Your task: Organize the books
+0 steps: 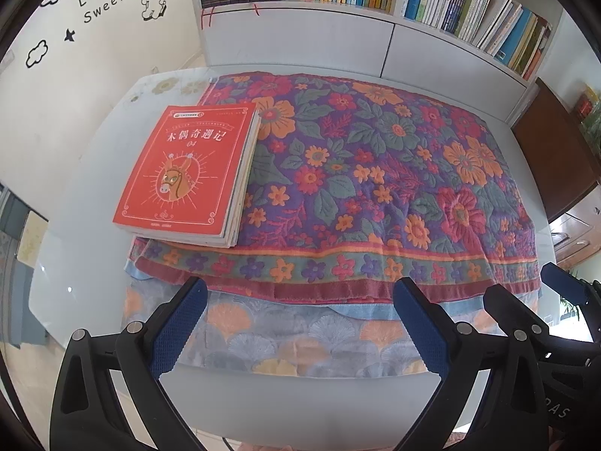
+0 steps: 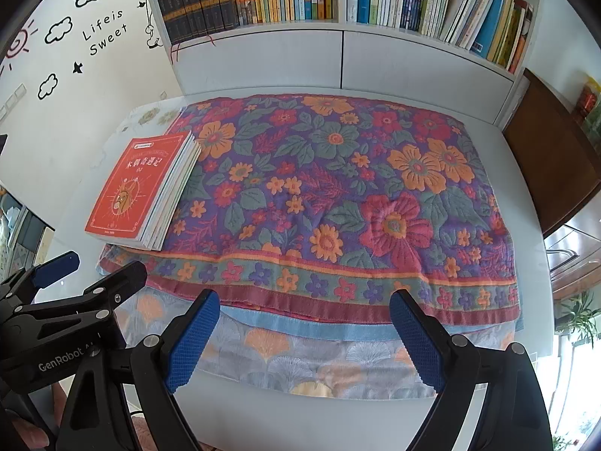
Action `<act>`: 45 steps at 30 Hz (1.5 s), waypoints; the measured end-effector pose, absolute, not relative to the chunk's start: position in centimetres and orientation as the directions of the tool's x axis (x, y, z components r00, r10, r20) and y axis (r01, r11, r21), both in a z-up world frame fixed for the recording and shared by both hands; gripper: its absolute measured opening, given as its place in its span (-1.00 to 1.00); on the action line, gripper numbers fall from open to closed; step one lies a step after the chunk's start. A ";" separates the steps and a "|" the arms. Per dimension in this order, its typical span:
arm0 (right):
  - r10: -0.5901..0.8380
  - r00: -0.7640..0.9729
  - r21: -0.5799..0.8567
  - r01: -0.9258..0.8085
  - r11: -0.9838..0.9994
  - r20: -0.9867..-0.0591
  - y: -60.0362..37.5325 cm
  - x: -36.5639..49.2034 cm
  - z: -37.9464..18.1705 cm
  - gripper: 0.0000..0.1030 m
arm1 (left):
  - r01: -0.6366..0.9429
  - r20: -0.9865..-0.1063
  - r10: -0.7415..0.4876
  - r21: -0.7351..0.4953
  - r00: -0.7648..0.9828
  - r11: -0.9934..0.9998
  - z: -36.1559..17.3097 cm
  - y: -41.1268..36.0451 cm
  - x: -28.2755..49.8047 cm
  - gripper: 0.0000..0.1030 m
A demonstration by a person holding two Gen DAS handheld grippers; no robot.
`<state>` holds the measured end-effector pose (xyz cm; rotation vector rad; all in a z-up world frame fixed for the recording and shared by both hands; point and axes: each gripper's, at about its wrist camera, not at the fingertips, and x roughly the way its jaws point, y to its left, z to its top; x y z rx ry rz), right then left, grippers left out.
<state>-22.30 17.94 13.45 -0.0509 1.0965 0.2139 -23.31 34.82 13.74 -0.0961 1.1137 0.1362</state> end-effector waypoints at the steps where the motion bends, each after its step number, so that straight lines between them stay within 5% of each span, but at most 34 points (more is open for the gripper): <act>1: 0.147 0.439 0.065 -0.197 0.978 -0.887 17.9 -22.3 13.5 0.76 | -0.158 -0.898 0.062 -0.008 0.435 0.987 13.7 34.8 -23.3 0.93; 45: 0.109 0.321 0.048 -0.192 0.980 -0.941 17.4 -22.3 9.6 0.76 | -0.115 -0.937 0.099 0.063 0.336 0.991 9.5 33.8 -22.8 0.93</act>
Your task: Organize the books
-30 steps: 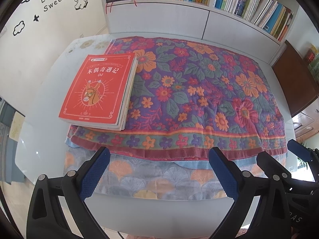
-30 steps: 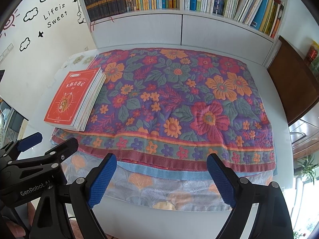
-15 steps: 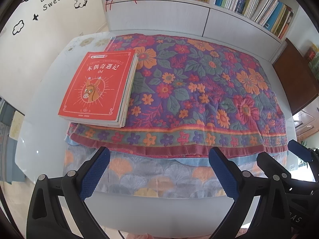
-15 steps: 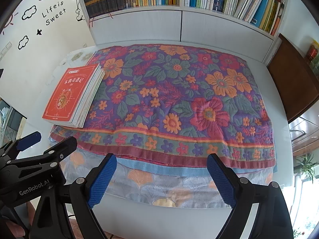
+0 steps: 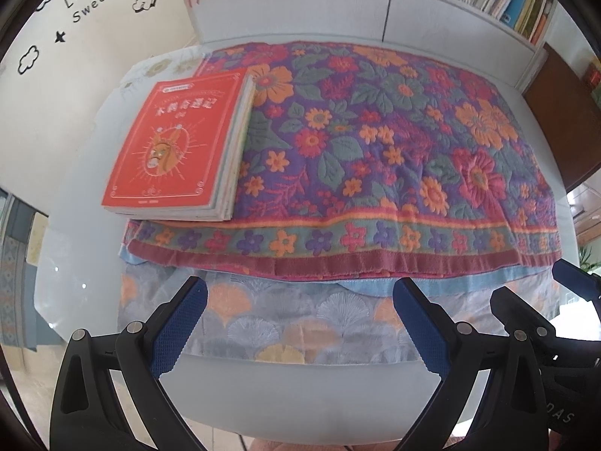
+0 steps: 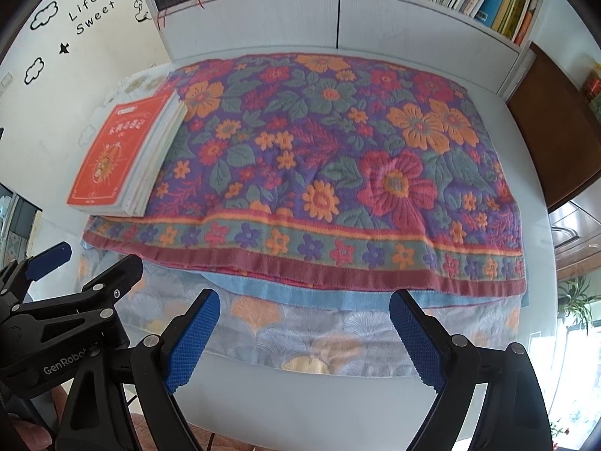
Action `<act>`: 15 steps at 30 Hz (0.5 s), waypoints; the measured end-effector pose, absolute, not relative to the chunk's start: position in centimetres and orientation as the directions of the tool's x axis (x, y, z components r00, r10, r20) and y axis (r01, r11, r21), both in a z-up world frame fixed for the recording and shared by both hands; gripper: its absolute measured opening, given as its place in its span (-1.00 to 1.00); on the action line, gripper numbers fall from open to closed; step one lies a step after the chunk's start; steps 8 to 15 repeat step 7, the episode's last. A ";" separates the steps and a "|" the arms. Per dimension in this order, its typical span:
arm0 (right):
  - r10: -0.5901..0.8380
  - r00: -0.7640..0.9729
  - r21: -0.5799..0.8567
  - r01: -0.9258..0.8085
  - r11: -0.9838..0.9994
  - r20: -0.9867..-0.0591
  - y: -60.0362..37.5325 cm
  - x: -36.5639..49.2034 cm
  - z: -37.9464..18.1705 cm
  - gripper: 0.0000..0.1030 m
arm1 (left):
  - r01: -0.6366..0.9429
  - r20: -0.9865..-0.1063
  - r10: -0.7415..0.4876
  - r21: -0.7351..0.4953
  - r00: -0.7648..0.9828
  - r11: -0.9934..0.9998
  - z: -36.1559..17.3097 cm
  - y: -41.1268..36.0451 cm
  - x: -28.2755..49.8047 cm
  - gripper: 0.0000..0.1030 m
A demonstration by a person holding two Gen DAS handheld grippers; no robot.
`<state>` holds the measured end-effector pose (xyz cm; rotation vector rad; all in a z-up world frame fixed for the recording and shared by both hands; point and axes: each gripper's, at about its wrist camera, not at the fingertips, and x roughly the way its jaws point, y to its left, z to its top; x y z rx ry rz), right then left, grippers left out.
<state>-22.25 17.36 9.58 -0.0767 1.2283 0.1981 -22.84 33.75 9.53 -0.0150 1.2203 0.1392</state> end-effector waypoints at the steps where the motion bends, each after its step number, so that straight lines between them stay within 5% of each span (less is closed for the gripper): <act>1: 0.112 0.316 0.052 -0.192 0.980 -0.942 17.2 -22.1 9.2 0.76 | -0.106 -0.943 0.095 0.064 0.318 0.992 8.8 33.5 -22.3 0.93; 6: 0.221 0.297 0.170 -0.188 0.967 -0.929 15.2 -19.5 6.0 0.78 | -0.120 -0.953 0.073 0.038 0.293 0.992 5.2 33.6 -17.9 0.93; 15: 0.217 0.305 0.173 -0.165 0.971 -0.927 14.5 -18.4 4.7 0.81 | -0.120 -0.955 0.060 0.026 0.289 0.992 4.3 33.5 -16.6 0.93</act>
